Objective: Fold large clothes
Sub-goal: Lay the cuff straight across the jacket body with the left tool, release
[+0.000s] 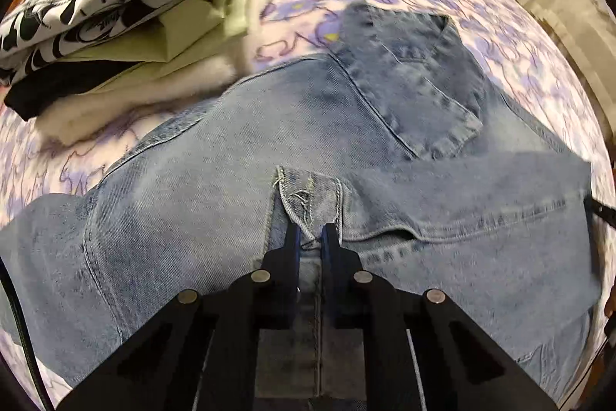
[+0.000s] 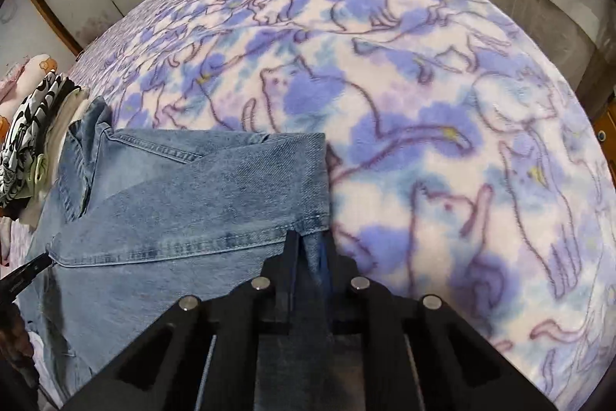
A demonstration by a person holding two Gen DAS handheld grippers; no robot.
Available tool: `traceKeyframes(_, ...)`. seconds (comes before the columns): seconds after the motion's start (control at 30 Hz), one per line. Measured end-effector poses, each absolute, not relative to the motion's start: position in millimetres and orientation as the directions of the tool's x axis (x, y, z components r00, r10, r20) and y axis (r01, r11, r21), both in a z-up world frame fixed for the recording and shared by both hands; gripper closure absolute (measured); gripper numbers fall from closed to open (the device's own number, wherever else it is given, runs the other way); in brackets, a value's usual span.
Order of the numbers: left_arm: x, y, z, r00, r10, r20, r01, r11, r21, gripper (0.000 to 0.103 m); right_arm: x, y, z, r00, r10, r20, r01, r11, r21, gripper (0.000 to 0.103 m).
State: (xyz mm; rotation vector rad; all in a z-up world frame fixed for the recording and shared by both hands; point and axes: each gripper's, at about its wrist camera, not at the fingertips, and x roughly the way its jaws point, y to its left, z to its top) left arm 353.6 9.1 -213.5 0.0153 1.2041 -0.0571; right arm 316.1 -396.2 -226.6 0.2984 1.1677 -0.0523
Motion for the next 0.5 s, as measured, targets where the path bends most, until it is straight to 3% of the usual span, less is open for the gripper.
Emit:
traceKeyframes(0.13, 356, 5, -223, 0.328, -0.022, -0.945, 0.044, 0.999, -0.008, 0.088, 313, -396, -231, 0.378, 0.082, -0.922, 0.232, 0.956, 0.179, 0.093)
traceKeyframes(0.3, 332, 7, -187, 0.419, -0.025, -0.908, 0.002, 1.0, -0.027, 0.059, 283, -372, -194, 0.412, 0.05, -0.91, 0.182, 0.974, 0.136, 0.089)
traceKeyframes(0.5, 279, -21, -180, 0.462, -0.098, -0.881, 0.063, 0.995, -0.078, 0.059, 239, -298, -182, 0.387, 0.243, -0.889, 0.007, 0.964, 0.267, 0.088)
